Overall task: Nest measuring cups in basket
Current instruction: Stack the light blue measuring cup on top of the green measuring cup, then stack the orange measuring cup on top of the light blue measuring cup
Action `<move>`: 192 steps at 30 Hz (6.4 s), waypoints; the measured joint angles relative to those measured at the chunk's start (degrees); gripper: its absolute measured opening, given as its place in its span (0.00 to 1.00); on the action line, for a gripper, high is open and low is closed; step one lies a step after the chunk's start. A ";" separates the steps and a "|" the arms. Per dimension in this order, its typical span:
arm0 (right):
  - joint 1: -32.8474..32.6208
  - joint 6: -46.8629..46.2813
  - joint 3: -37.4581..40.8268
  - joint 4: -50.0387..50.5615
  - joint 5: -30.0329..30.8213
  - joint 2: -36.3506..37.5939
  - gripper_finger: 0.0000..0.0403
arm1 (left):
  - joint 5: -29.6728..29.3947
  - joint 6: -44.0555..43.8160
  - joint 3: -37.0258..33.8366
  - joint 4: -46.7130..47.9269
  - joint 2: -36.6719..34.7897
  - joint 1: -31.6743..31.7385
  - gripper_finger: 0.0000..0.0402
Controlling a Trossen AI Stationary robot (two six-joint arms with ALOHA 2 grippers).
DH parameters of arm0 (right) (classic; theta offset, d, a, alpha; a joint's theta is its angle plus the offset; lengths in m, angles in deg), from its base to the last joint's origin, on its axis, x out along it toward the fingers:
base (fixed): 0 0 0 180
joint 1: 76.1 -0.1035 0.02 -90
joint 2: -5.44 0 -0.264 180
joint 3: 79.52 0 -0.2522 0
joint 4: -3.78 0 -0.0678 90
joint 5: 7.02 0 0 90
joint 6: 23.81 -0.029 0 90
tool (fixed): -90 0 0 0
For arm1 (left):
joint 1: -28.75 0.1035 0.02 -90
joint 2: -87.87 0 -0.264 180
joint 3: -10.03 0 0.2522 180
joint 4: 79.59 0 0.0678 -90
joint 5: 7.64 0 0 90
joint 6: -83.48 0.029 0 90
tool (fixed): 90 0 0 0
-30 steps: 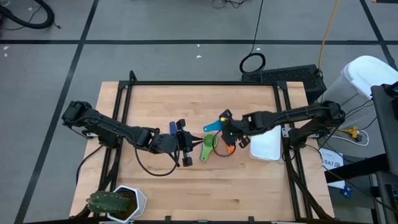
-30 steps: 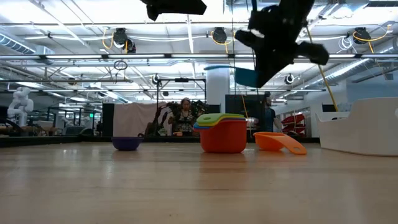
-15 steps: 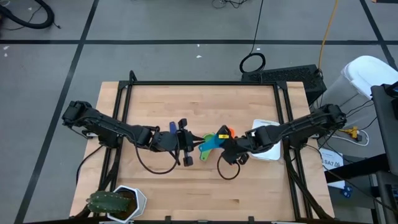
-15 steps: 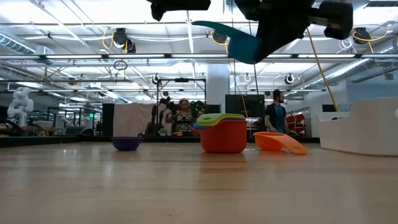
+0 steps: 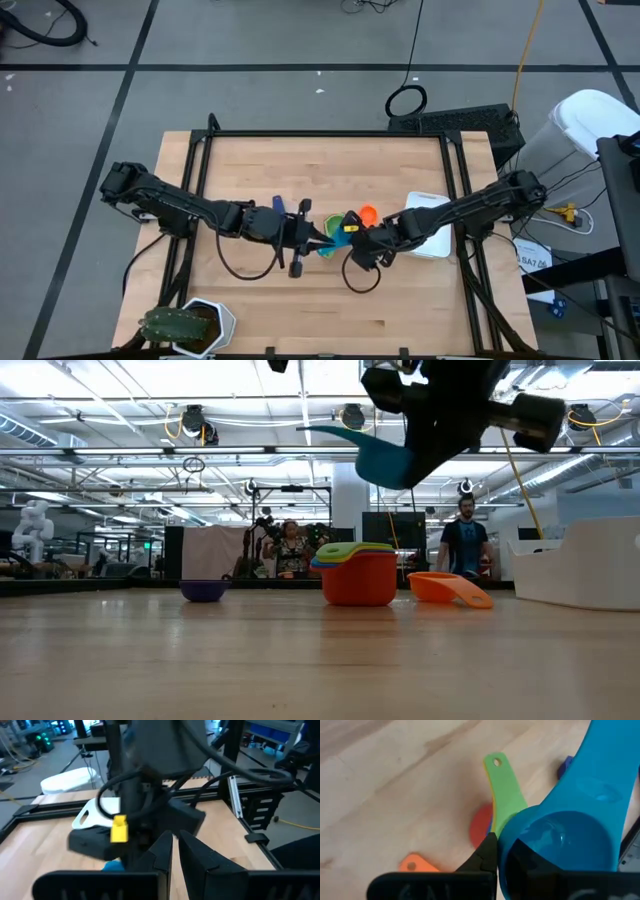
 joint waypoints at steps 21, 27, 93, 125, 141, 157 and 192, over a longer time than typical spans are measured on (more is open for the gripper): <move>5.81 6.53 0.00 -2.09 -1.75 -0.42 0.00 | 10.55 3.29 0.04 2.32 -8.05 3.16 0.09; 6.13 5.67 0.00 -2.36 -3.52 -0.42 0.00 | 10.58 4.84 -0.04 1.64 -8.51 2.04 0.09; 10.50 -6.91 -6.38 11.03 -2.69 -8.94 0.36 | 2.53 -1.09 0.00 8.75 -8.47 0.52 0.09; 22.24 -6.15 7.78 0.54 -6.44 -8.22 0.35 | 0.01 -1.74 0.00 7.95 -8.46 -2.57 0.09; 22.47 -5.91 9.31 0.30 -3.86 -7.65 0.01 | 0.00 -1.78 0.00 7.51 -8.46 -2.42 0.09; 16.10 -7.58 1.81 4.28 -9.23 3.01 0.00 | -0.11 0.02 0.00 8.17 -8.46 -2.42 0.09; 17.00 -39.61 -12.13 7.71 -7.90 -10.68 0.00 | -0.68 0.21 -0.02 7.01 -8.48 -3.16 0.09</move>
